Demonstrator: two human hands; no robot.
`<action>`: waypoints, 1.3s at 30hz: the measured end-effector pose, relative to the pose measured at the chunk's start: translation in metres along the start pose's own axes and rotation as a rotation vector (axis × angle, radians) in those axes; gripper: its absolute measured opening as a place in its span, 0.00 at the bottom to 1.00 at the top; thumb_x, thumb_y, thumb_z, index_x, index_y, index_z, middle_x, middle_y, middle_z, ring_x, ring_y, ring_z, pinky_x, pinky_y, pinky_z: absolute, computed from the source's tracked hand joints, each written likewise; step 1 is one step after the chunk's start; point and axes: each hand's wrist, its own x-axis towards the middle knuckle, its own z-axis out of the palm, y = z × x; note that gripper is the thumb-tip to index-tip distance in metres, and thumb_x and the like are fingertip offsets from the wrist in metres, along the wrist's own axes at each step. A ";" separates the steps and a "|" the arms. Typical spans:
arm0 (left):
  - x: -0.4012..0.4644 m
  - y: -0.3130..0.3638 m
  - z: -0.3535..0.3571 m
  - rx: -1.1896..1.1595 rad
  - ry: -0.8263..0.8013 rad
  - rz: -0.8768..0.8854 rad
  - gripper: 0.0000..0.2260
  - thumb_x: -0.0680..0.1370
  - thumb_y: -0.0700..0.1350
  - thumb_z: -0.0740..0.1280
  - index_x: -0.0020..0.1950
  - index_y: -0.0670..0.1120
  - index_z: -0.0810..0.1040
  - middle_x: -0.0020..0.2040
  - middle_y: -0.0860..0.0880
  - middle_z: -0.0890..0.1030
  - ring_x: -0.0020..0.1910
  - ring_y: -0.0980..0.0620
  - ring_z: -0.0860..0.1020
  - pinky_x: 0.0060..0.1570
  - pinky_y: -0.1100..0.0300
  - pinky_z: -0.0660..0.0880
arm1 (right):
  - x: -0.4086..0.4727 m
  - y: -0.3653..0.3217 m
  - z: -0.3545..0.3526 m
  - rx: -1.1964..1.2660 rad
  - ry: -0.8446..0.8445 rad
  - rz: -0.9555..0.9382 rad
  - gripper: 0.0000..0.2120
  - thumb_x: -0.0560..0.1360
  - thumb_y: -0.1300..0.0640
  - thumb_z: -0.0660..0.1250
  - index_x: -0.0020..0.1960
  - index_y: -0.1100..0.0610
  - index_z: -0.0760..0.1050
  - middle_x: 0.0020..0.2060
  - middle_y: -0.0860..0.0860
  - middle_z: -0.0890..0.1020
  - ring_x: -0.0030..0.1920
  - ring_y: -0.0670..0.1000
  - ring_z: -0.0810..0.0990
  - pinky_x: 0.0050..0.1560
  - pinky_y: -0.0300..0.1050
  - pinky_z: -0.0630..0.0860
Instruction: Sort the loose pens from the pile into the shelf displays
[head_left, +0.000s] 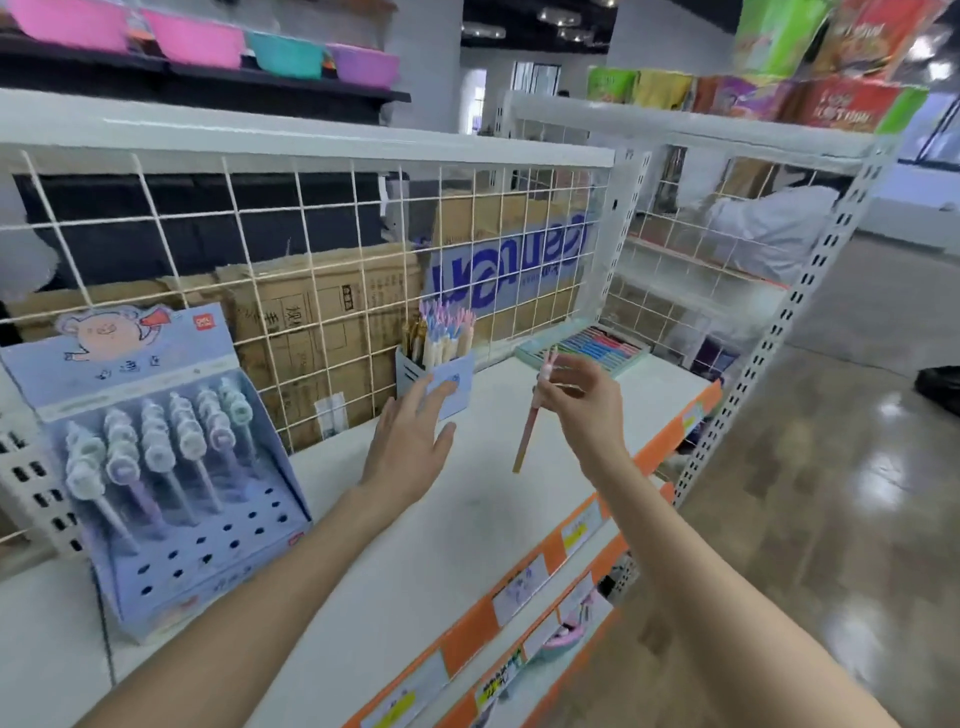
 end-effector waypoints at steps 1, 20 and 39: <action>0.005 -0.003 0.004 0.006 -0.002 -0.010 0.22 0.80 0.44 0.60 0.74 0.48 0.61 0.75 0.47 0.59 0.71 0.45 0.62 0.71 0.49 0.57 | 0.012 0.002 0.005 0.004 -0.003 -0.004 0.10 0.73 0.68 0.67 0.52 0.56 0.75 0.43 0.54 0.81 0.46 0.56 0.82 0.48 0.50 0.81; 0.063 -0.012 0.061 0.271 0.163 -0.248 0.21 0.78 0.42 0.61 0.71 0.44 0.67 0.70 0.46 0.67 0.66 0.47 0.67 0.66 0.55 0.63 | 0.178 0.021 0.076 0.253 -0.263 -0.160 0.07 0.74 0.67 0.67 0.50 0.59 0.75 0.40 0.48 0.79 0.40 0.42 0.77 0.40 0.32 0.76; 0.073 0.006 0.076 0.238 0.189 -0.401 0.22 0.79 0.39 0.60 0.73 0.45 0.63 0.73 0.47 0.63 0.70 0.49 0.64 0.67 0.60 0.61 | 0.195 0.021 0.077 0.384 -0.452 -0.190 0.11 0.74 0.69 0.66 0.55 0.62 0.74 0.42 0.45 0.78 0.43 0.43 0.78 0.48 0.34 0.77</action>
